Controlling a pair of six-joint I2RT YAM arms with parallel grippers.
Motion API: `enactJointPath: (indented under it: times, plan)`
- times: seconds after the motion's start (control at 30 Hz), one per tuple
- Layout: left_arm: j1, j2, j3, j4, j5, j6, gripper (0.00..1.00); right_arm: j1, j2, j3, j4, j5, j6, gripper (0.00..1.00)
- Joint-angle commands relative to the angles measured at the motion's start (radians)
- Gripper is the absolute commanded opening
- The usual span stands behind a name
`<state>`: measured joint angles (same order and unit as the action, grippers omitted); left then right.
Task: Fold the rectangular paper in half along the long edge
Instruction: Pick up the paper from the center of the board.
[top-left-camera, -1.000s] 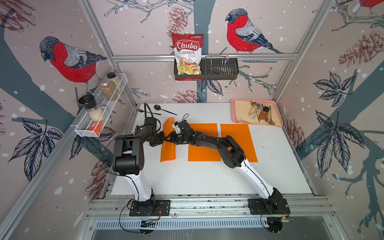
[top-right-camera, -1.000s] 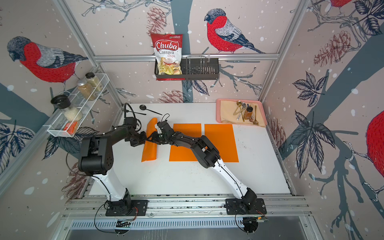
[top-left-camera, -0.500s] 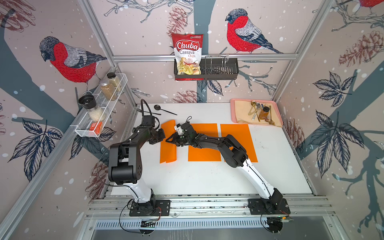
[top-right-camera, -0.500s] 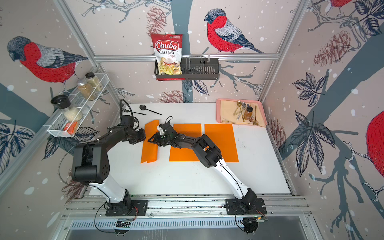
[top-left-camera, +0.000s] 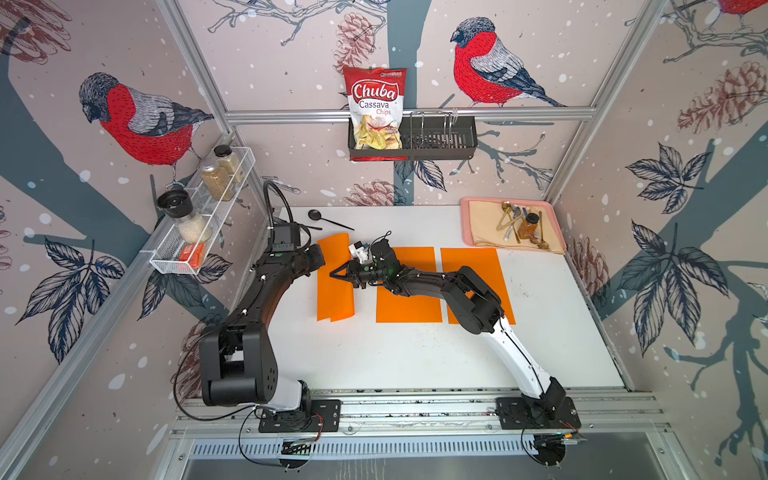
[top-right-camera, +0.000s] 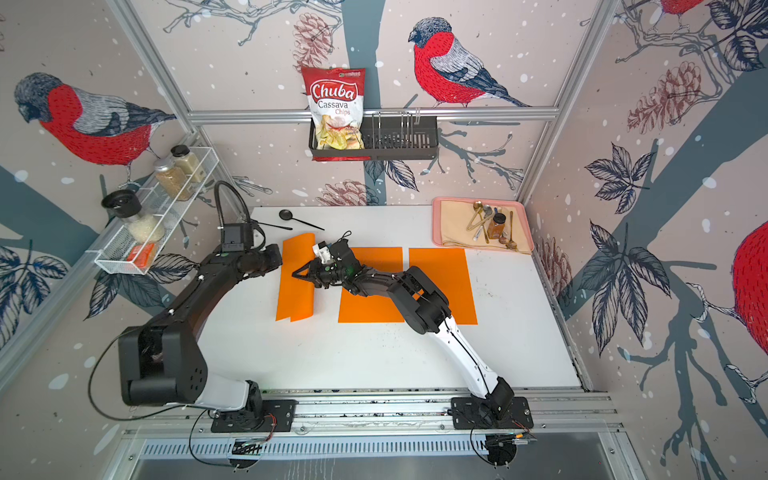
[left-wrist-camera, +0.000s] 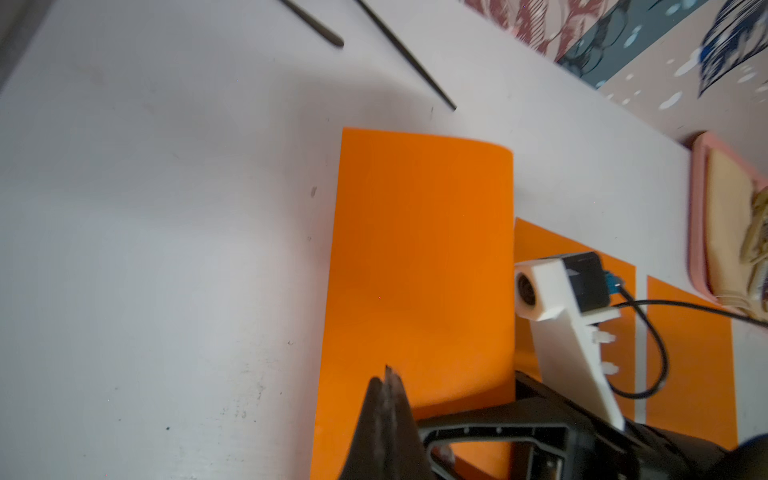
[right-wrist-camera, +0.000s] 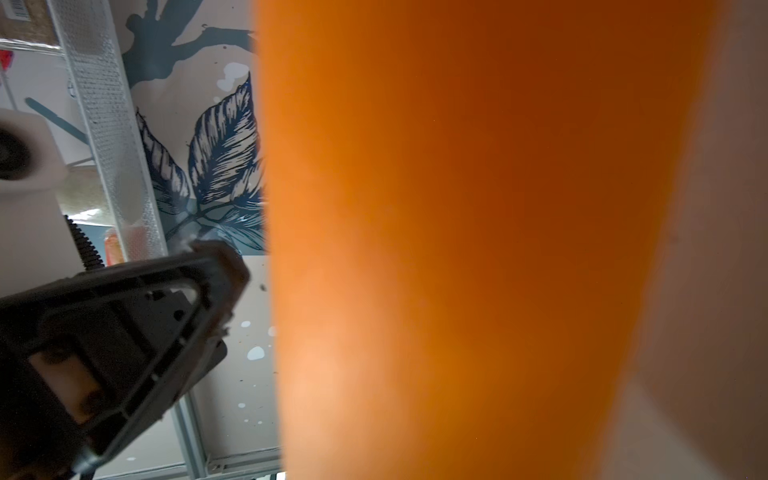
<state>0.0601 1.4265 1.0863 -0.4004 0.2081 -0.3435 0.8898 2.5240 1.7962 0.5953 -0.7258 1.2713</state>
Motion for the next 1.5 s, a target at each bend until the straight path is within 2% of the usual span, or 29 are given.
enactJointPath:
  times: [0.0, 0.27, 0.33, 0.4, 0.5, 0.57, 0.67, 0.8, 0.9, 1.07, 1.23, 1.47]
  plan:
    - [0.013, -0.081, 0.022, 0.035, 0.037, -0.037, 0.0, -0.006, -0.054, -0.039, 0.182, -0.052, 0.088, 0.3]
    - [0.033, -0.364, 0.03, 0.061, 0.165, -0.094, 0.0, -0.038, -0.262, -0.298, 0.628, -0.099, 0.383, 0.31]
    - [0.036, -0.409, 0.036, 0.055, 0.239, -0.111, 0.0, -0.052, -0.347, -0.381, 0.667, -0.107, 0.392, 0.3]
    - [0.036, -0.44, 0.03, 0.073, 0.363, -0.152, 0.0, -0.07, -0.43, -0.466, 0.699, -0.118, 0.399, 0.31]
    - [0.034, -0.483, -0.038, 0.216, 0.596, -0.301, 0.0, -0.097, -0.562, -0.584, 0.746, -0.141, 0.422, 0.31]
    - [0.028, -0.529, -0.125, 0.407, 0.725, -0.467, 0.02, -0.112, -0.655, -0.657, 0.731, -0.157, 0.406, 0.31]
    - [0.007, -0.599, -0.235, 0.712, 0.802, -0.712, 0.05, -0.129, -0.775, -0.74, 0.668, -0.167, 0.363, 0.31]
    - [-0.068, -0.634, -0.287, 0.953, 0.818, -0.917, 0.06, -0.137, -0.872, -0.794, 0.643, -0.177, 0.358, 0.31]
    - [-0.144, -0.652, -0.283, 0.948, 0.794, -0.931, 0.07, -0.151, -0.918, -0.818, 0.624, -0.178, 0.355, 0.31]
    - [-0.214, -0.678, -0.272, 0.752, 0.758, -0.809, 0.1, -0.17, -0.969, -0.81, 0.563, -0.186, 0.326, 0.32]
    - [-0.221, -0.693, -0.305, 0.645, 0.729, -0.731, 0.11, -0.181, -0.999, -0.786, 0.504, -0.185, 0.3, 0.32]
    - [-0.239, -0.661, -0.334, 0.667, 0.699, -0.727, 0.12, -0.182, -1.035, -0.761, 0.385, -0.184, 0.225, 0.33]
